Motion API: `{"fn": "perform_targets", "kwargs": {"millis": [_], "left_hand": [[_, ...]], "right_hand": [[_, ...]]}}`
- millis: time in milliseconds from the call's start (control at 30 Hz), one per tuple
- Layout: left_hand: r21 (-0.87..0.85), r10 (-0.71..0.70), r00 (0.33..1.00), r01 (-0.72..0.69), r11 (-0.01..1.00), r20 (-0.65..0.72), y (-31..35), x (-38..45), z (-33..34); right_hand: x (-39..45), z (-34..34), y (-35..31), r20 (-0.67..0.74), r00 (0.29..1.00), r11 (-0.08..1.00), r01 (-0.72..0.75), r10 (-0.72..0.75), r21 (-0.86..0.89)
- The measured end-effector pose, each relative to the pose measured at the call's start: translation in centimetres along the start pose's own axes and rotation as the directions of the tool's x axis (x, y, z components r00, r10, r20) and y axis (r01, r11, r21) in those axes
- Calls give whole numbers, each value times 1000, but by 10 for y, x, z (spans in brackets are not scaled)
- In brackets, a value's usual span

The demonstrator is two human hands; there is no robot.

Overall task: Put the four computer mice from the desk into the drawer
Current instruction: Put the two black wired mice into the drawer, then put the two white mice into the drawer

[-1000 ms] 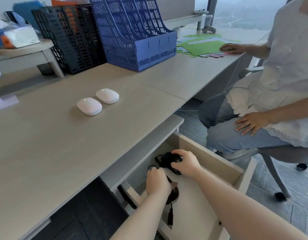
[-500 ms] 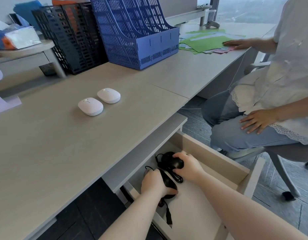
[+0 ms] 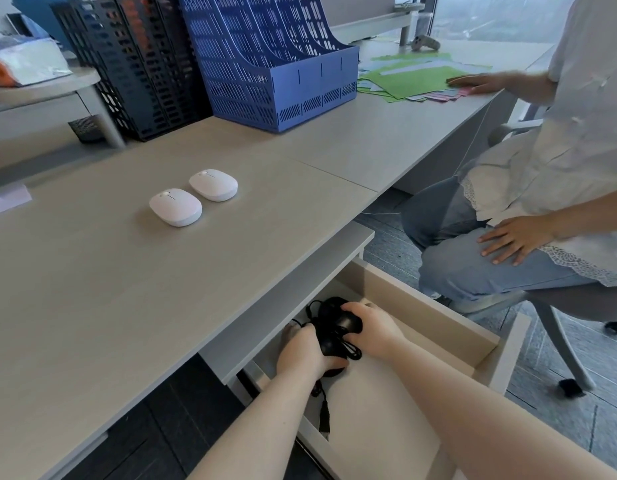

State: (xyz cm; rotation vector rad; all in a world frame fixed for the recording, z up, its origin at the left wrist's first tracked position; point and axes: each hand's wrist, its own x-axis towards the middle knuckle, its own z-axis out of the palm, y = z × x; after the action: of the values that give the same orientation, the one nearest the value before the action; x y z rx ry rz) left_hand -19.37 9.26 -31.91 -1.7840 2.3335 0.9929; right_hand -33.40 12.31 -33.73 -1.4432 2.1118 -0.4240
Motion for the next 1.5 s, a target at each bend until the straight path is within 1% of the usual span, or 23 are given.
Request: {"fn": "perform_targets", "kwargs": {"millis": [167, 333, 400, 467, 567, 633, 767, 867, 967, 1033, 1100, 1200, 1333, 1400, 1500], "left_hand": [[1, -18, 1000, 18, 1000, 10, 1, -3, 0], [42, -45, 999, 45, 998, -17, 5, -13, -8], [107, -54, 998, 58, 993, -41, 7, -19, -19], [189, -53, 998, 59, 980, -37, 13, -27, -31], [290, -12, 1000, 8, 957, 12, 27, -45, -50], [313, 28, 1000, -27, 949, -1, 36, -58, -62], [246, 134, 982, -98, 964, -136, 53, -84, -95], [180, 214, 934, -167, 969, -288, 59, -97, -128], [93, 224, 865, -204, 975, -450, 50, -101, -164], [61, 191, 832, -187, 980, -520, 35, -95, -185], [49, 139, 824, -134, 990, -549, 12, -82, -203], [42, 50, 825, -32, 999, -562, -27, -55, -222], [16, -41, 843, 58, 998, -536, -64, -20, -237], [-4, -53, 858, 60, 998, -511, -73, -4, -243], [-40, -15, 868, -5, 999, -497, -78, 21, -252]], "right_hand": [[-2, -2, 0, 26, 1000, 999, 4, -4, -38], [-12, -14, -6, 3, 1000, 996, 9, -9, -85], [-18, -26, -13, -12, 1000, 992, 14, -15, -122], [-23, -40, -20, -33, 999, 990, 12, -17, -142], [-35, -64, -34, -26, 999, 984, 29, -34, -177], [-46, -78, -45, -18, 998, 979, 48, -53, -196], [-63, -99, -67, -61, 995, 974, 67, -82, -215], [-69, -110, -90, -166, 981, 983, 77, -104, -165], [-71, -119, -119, -314, 938, 989, 130, -147, -73], [-65, -122, -138, -349, 917, 981, 189, -194, -47], [-53, -120, -157, -349, 906, 970, 239, -240, -46], [-25, -109, -183, -306, 912, 962, 265, -272, -63], [16, -93, -213, -257, 924, 959, 276, -283, -62], [34, -89, -226, -248, 925, 958, 280, -288, -67], [55, -85, -240, -251, 928, 961, 270, -275, -56]]}}
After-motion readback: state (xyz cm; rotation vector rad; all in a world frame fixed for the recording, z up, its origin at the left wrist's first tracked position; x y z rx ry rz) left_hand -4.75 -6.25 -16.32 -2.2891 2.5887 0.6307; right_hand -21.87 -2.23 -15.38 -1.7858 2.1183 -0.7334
